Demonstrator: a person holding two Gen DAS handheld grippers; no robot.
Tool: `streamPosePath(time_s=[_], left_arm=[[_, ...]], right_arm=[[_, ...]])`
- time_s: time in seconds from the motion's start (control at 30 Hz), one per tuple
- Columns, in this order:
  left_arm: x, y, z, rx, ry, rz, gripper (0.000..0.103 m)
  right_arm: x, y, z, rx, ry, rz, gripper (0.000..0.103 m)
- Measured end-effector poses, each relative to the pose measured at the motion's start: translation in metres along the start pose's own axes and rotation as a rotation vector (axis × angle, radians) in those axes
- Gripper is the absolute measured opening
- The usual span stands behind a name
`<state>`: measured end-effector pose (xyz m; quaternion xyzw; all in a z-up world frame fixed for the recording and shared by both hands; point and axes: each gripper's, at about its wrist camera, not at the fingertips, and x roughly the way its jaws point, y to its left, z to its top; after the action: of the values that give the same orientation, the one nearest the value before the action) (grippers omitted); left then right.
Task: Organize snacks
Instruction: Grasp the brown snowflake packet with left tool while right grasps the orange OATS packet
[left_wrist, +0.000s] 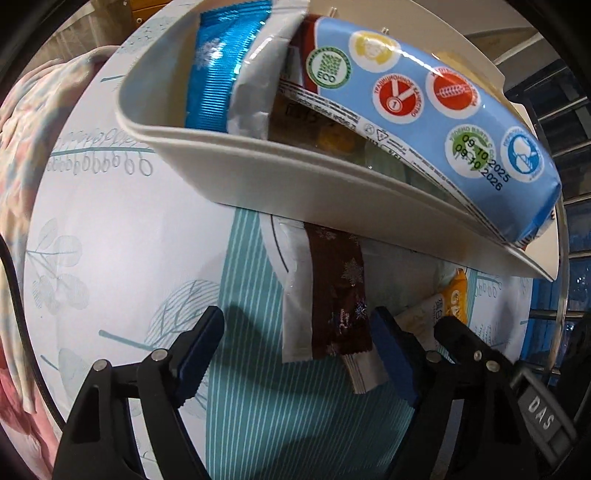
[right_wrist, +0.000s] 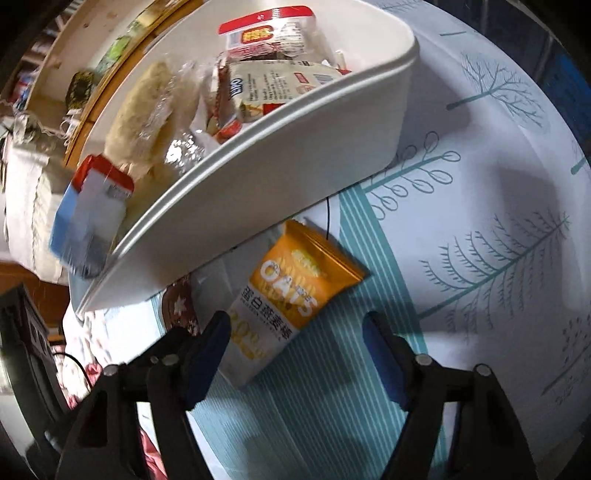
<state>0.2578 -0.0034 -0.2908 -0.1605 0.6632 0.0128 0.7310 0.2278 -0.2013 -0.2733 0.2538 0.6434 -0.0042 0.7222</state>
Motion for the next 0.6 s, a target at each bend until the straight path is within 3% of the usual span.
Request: streamPosePath(time_s=[0.17,0.37,0.53,0.6], left_arm=[[0.011,-0.007,0.002,0.026,0.007,-0.004,0.072],[0.015,-0.021,0.008,0.064,-0.007,0.020,0.066],[0.013,-0.019,0.008,0.066,-0.010,0.044,0.047],[0.012,-0.017,0.008,0.068,-0.010,0.033,0.043]], right_arm=[[0.002,0.006,0.006,0.027,0.008,-0.030,0.067],[0.007,0.018,0.015,0.107,0.038,-0.137,0.064],[0.013,0.036,0.019,0.132,0.043,-0.225,0.063],[0.014,0.041,0.018,0.137,0.041,-0.270,0.054]])
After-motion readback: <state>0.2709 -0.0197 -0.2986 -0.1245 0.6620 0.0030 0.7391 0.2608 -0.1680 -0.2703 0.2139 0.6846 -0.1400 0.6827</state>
